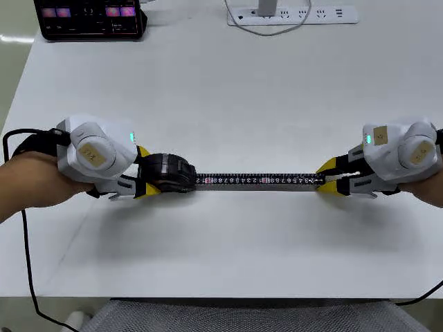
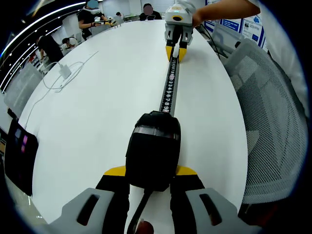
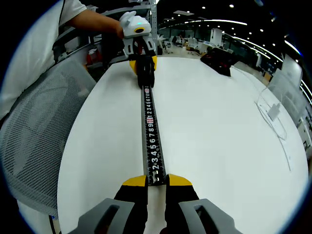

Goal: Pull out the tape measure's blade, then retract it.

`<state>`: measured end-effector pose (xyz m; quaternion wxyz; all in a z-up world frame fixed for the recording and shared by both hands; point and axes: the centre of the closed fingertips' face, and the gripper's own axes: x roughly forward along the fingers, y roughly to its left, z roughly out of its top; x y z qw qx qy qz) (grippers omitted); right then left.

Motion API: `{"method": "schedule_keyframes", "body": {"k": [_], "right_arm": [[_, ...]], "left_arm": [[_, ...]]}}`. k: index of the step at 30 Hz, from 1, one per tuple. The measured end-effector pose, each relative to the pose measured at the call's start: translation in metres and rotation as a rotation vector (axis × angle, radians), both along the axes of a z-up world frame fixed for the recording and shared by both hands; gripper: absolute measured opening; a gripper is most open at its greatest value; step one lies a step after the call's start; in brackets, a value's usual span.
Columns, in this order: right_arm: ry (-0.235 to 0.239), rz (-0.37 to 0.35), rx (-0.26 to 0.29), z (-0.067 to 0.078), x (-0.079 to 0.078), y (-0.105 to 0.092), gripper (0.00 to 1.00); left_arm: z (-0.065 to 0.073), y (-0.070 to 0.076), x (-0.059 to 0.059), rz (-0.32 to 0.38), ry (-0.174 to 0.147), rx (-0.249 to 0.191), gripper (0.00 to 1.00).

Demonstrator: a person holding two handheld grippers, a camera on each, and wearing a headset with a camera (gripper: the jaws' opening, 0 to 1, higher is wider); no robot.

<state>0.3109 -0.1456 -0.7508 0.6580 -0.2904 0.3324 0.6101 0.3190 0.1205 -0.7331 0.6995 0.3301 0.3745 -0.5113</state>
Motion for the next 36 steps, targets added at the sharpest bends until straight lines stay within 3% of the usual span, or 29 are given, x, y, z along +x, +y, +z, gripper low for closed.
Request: {"method": "schedule_keyframes", "body": {"k": [16, 31, 36], "right_arm": [[0.006, -0.007, -0.029, 0.000, 0.000, -0.018, 0.09], [0.024, -0.034, -0.031, -0.001, 0.000, -0.016, 0.10], [0.005, -0.017, -0.043, -0.001, -0.001, -0.016, 0.11]], "left_arm": [[0.000, 0.000, 0.000, -0.002, -0.003, 0.001, 0.26], [0.000, -0.001, 0.000, -0.004, -0.011, 0.001, 0.27], [0.000, -0.002, 0.000, 0.003, -0.011, -0.001, 0.27]]}}
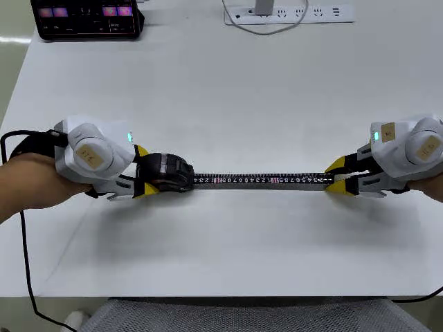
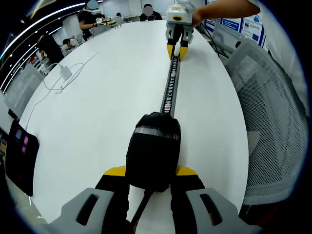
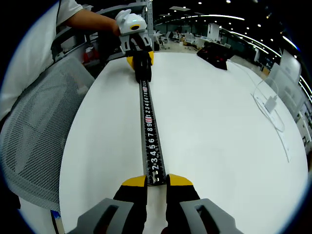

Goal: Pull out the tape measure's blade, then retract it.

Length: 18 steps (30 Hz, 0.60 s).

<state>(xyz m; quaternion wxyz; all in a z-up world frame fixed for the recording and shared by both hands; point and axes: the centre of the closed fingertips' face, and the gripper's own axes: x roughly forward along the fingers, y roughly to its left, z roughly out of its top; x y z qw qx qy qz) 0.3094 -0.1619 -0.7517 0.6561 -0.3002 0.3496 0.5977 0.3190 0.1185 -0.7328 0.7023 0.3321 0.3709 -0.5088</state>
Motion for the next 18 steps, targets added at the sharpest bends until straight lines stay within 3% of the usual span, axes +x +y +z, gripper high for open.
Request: {"method": "schedule_keyframes", "body": {"k": [18], "right_arm": [[-0.001, 0.003, -0.020, 0.0000, -0.0023, -0.0011, 0.12]], "left_arm": [[0.0009, -0.0006, 0.0000, -0.003, -0.009, -0.004, 0.28]]}}
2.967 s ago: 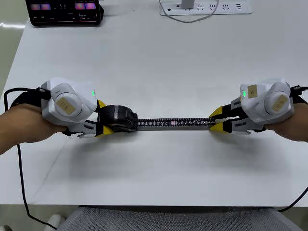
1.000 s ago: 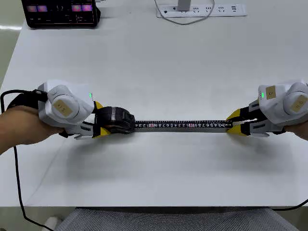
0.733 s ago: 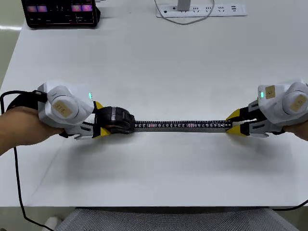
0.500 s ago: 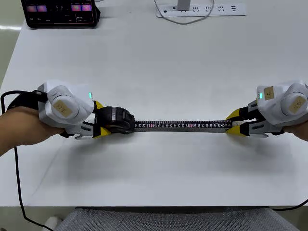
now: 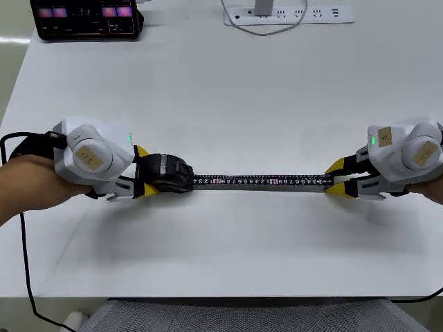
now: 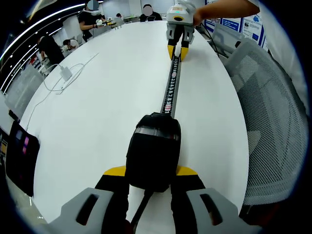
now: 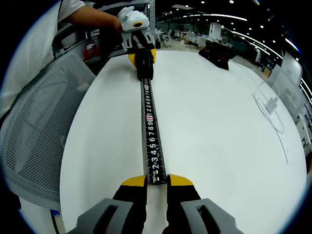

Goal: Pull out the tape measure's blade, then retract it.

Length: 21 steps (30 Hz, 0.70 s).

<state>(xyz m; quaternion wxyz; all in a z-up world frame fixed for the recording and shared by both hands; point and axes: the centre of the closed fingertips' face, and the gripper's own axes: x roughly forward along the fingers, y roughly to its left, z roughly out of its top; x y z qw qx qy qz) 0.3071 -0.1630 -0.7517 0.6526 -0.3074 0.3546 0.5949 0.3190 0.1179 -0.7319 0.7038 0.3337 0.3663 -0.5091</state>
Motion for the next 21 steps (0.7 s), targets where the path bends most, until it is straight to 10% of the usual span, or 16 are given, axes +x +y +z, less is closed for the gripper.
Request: {"method": "schedule_keyframes", "body": {"k": [21], "right_arm": [[0.016, -0.038, 0.019, 0.0053, 0.0010, -0.0007, 0.16]], "left_arm": [[0.0032, 0.0024, 0.0031, 0.038, 0.014, -0.018, 0.33]]}}
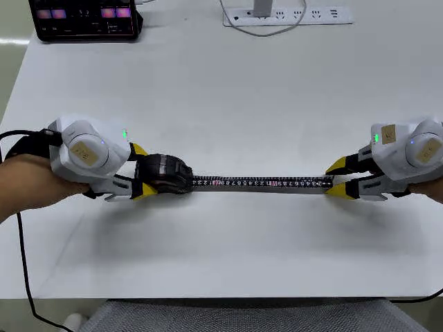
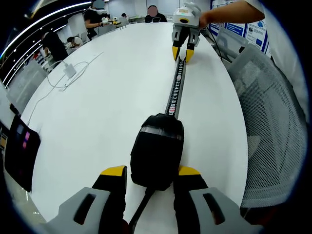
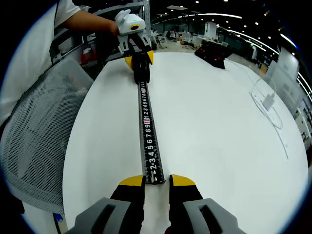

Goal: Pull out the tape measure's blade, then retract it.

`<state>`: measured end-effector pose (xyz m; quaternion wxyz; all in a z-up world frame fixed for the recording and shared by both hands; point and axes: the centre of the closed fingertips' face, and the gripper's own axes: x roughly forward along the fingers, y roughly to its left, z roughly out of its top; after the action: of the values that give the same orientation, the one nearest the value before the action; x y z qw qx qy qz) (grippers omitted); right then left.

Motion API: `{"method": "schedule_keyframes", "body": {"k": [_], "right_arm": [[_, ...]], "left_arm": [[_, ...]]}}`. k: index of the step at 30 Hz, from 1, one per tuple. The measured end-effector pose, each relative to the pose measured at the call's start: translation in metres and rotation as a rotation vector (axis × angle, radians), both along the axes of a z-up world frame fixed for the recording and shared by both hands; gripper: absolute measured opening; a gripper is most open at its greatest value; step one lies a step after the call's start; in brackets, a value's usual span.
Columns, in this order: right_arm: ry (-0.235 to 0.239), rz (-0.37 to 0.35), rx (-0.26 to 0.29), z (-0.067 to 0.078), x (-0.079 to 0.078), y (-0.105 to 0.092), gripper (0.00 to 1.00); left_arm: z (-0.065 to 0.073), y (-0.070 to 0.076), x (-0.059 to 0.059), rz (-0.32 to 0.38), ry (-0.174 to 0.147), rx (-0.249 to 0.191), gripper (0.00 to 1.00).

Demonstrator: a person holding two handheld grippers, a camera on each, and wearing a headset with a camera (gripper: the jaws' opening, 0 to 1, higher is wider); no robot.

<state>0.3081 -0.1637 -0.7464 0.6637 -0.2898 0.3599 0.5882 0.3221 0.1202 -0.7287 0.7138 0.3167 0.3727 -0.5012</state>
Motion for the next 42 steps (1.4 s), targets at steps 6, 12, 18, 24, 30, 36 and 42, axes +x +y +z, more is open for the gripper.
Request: {"method": "schedule_keyframes", "body": {"k": [6, 12, 18, 24, 30, 36, 42], "right_arm": [[-0.003, -0.005, 0.003, 0.001, 0.000, 0.001, 0.17], [0.017, -0.051, 0.039, 0.006, -0.001, 0.003, 0.23], [0.035, -0.112, 0.068, 0.010, -0.005, 0.003, 0.32], [0.038, -0.158, 0.099, 0.014, -0.008, 0.005, 0.41], [0.038, -0.189, 0.118, 0.017, -0.010, 0.008, 0.49], [0.034, -0.202, 0.122, 0.019, -0.012, 0.007, 0.49], [0.017, -0.248, 0.150, 0.028, -0.013, 0.008, 0.55]], "left_arm": [[0.003, -0.001, 0.000, 0.004, -0.003, -0.014, 0.35], [0.011, -0.004, -0.002, 0.037, 0.001, -0.048, 0.42], [0.016, -0.003, -0.002, 0.094, 0.001, -0.092, 0.49], [0.022, -0.005, -0.007, 0.146, 0.018, -0.138, 0.57], [0.024, -0.005, -0.007, 0.176, 0.008, -0.157, 0.62], [0.027, -0.005, -0.007, 0.190, -0.005, -0.163, 0.62], [0.040, -0.003, -0.004, 0.255, -0.040, -0.213, 0.64]]}}
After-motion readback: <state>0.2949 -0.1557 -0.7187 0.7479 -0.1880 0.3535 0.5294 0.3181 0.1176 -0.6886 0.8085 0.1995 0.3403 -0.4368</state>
